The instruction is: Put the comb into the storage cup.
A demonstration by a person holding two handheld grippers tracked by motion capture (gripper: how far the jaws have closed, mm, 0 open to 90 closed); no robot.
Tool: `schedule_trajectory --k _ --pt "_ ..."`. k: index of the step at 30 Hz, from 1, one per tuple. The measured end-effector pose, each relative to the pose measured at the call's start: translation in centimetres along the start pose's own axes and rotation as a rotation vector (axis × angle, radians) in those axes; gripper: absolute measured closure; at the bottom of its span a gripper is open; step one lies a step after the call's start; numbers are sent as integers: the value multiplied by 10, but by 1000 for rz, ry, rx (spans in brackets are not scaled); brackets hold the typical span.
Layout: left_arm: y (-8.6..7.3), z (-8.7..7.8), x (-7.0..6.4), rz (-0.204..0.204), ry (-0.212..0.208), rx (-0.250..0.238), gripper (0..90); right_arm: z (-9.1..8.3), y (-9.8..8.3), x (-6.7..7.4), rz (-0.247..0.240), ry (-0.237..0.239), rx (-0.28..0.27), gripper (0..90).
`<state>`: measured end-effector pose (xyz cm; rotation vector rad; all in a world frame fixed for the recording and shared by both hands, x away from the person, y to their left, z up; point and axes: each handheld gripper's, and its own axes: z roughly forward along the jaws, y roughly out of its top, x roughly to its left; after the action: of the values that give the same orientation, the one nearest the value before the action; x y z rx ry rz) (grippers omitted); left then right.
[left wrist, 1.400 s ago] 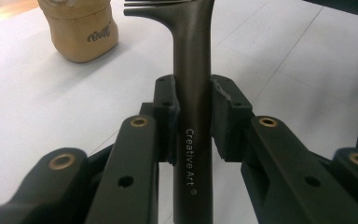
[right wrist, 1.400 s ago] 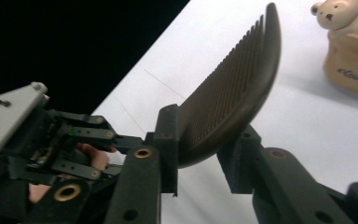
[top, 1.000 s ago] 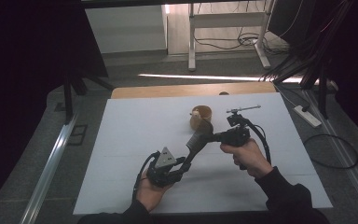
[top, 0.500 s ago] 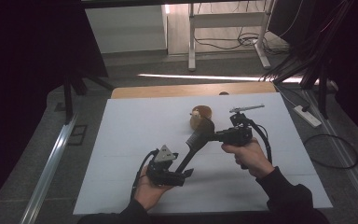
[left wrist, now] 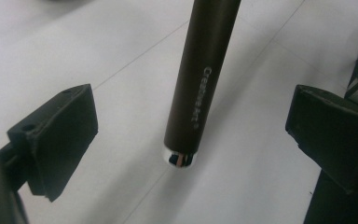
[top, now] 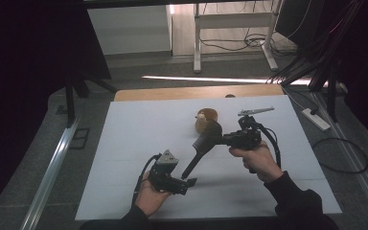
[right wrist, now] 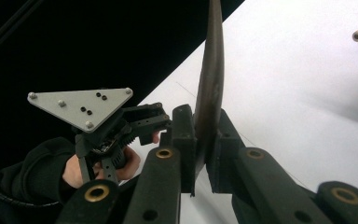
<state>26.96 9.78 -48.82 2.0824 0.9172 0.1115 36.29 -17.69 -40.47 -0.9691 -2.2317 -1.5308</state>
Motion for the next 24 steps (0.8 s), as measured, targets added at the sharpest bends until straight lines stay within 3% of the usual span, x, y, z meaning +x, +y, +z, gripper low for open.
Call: schedule_trajectory --k 6,11,24 --pt "-4 -7 7 -46 -28 -6 4 -4 1 0 -7 -17 -23 836" --pt "-6 -14 12 -53 -26 -15 0 -7 1 -1 -13 -31 -32 836" --pt "-10 -27 19 0 23 11 0 -16 4 -3 -18 -60 -59 836"
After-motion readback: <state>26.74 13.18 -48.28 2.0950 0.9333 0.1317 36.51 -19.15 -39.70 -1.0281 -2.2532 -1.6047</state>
